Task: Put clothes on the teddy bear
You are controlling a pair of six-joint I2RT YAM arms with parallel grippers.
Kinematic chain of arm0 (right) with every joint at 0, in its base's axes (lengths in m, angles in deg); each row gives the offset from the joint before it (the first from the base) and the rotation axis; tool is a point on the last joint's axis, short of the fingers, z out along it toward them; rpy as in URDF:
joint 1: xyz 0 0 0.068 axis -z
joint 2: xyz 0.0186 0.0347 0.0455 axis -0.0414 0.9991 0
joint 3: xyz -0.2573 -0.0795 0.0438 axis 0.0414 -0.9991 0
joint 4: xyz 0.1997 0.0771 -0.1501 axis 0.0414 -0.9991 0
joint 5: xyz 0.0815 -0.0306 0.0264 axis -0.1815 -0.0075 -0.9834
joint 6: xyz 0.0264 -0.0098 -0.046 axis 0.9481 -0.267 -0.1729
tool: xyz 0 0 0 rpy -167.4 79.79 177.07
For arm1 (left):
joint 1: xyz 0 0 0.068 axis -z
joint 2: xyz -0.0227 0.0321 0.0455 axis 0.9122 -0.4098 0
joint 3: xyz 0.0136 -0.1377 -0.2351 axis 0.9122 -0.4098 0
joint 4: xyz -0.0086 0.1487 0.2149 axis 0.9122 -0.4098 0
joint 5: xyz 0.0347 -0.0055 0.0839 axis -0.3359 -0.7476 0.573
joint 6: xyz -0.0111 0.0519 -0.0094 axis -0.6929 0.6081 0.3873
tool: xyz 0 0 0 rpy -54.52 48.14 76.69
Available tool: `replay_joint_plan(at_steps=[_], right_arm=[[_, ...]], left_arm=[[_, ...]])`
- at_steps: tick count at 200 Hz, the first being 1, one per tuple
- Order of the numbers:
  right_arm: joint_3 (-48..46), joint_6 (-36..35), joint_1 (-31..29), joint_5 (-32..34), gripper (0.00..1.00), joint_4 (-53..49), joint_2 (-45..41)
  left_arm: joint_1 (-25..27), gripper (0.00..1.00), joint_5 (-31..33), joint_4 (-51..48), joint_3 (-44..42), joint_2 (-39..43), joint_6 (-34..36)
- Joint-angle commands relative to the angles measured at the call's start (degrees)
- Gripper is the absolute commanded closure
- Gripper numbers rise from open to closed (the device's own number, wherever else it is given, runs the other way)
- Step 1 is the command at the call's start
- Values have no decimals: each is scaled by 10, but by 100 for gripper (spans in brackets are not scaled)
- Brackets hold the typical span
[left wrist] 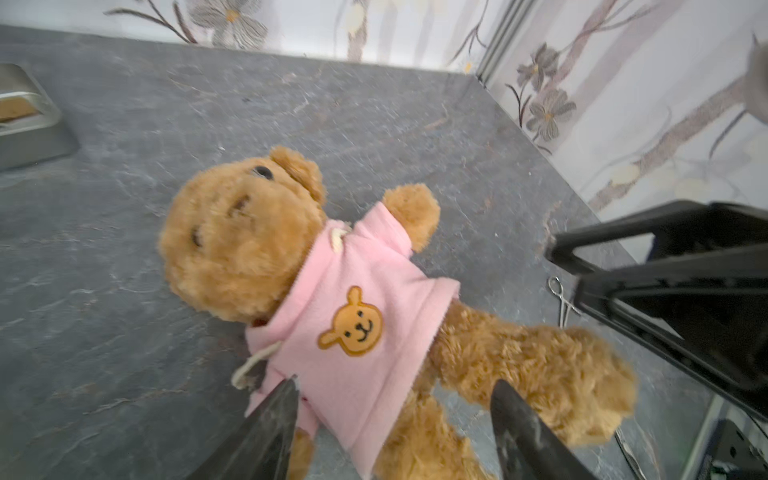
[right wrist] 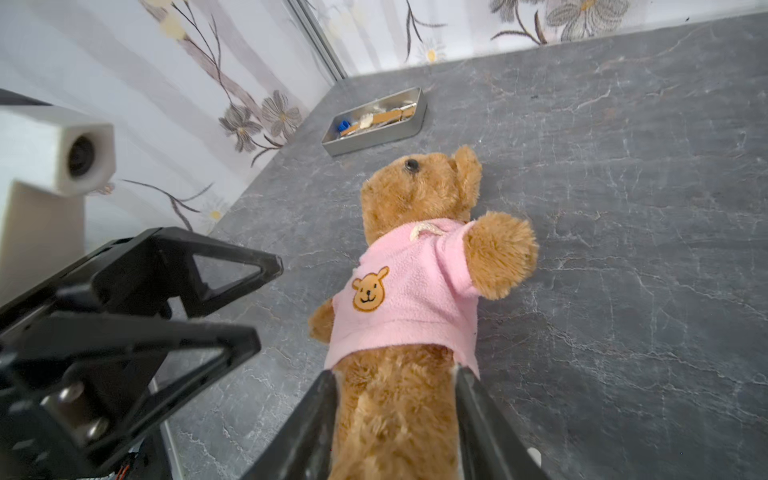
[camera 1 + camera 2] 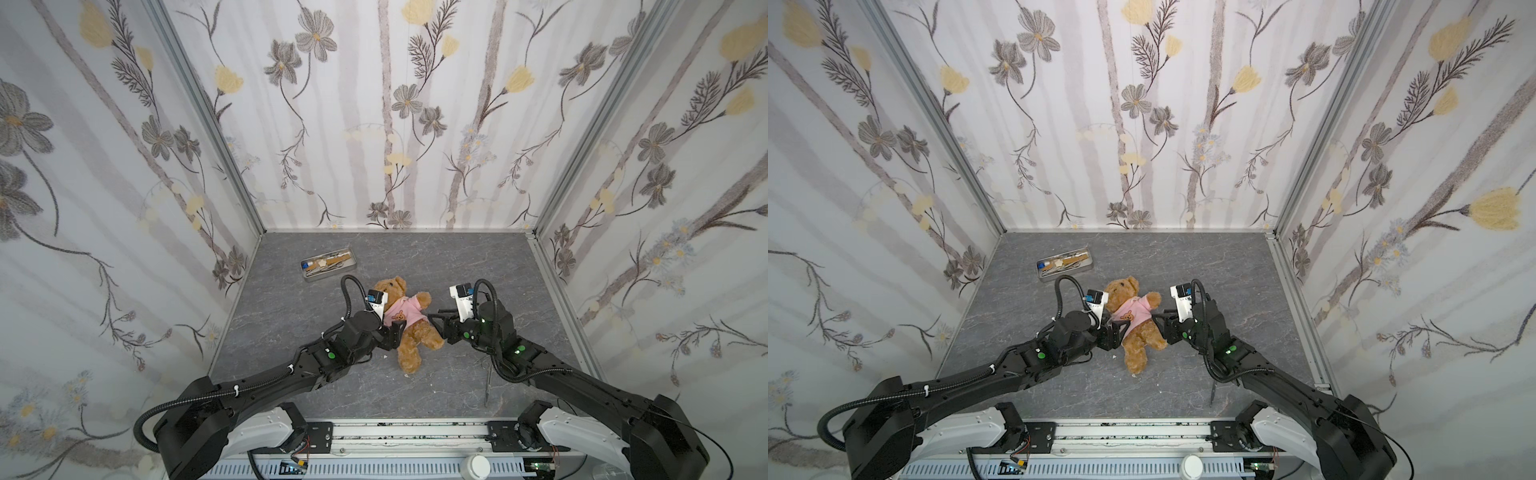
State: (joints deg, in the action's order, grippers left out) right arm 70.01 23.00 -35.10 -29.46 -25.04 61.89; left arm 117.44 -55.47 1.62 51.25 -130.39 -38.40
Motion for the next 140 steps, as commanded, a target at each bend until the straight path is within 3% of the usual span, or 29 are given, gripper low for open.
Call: replay_joint_plan(at_steps=[1, 53, 99, 140], right_arm=[[11, -12, 1, -1, 59, -4, 48], [-54, 40, -13, -36, 77, 61, 71], [-68, 92, -72, -37, 78, 143, 103], [-53, 66, -65, -2, 73, 96, 83]], left_arm=[[16, 35, -2, 8, 21, -43, -2], [14, 53, -7, -1, 60, -147, 55], [-22, 62, 16, -8, 51, -161, 99], [-34, 68, -21, -17, 50, -136, 103]])
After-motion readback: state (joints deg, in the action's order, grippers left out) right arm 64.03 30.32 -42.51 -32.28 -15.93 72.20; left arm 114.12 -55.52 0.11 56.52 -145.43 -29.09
